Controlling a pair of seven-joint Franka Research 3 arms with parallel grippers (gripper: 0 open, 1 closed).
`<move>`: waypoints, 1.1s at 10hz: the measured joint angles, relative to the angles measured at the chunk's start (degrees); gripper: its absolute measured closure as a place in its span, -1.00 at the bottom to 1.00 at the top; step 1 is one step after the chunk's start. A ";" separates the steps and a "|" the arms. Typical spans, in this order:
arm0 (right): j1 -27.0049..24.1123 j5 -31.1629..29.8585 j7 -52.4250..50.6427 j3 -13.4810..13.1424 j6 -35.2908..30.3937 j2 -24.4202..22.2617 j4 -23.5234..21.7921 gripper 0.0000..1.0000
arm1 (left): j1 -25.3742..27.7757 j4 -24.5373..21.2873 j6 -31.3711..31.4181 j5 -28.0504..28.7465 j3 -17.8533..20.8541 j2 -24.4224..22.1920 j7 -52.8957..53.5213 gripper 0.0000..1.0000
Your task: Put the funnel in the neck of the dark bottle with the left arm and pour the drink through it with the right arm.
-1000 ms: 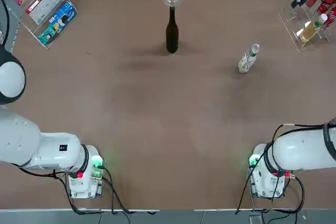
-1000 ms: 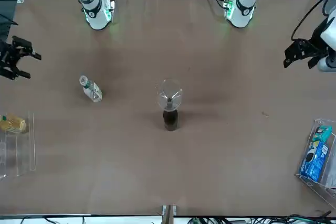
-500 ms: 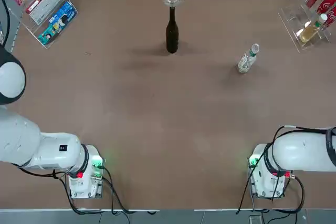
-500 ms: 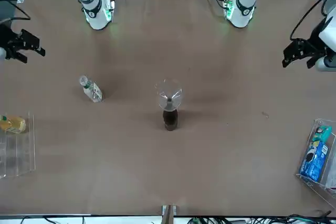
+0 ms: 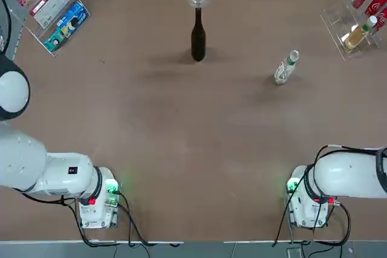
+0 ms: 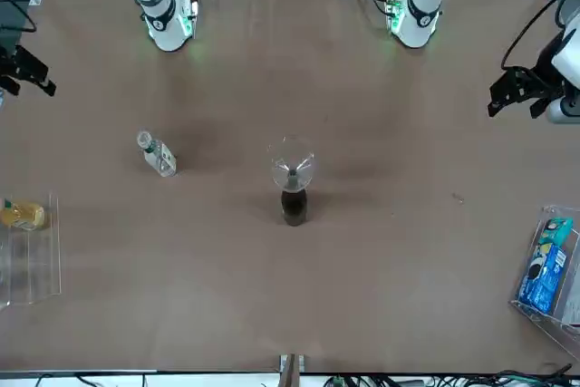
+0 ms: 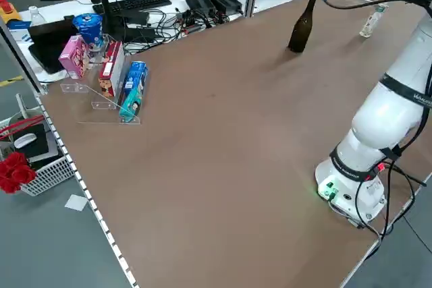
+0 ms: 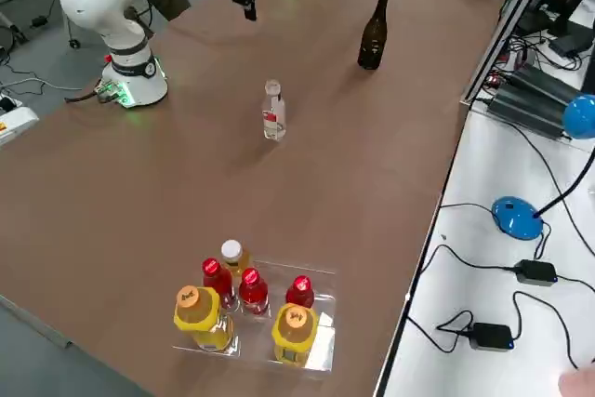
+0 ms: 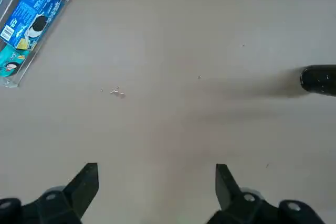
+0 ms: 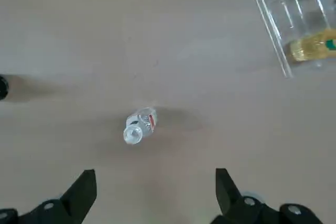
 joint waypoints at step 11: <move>-2.94 -1.79 4.44 3.53 -2.13 0.00 0.49 -1.00 | 0.00 0.00 0.43 0.00 0.05 0.01 0.00 -0.96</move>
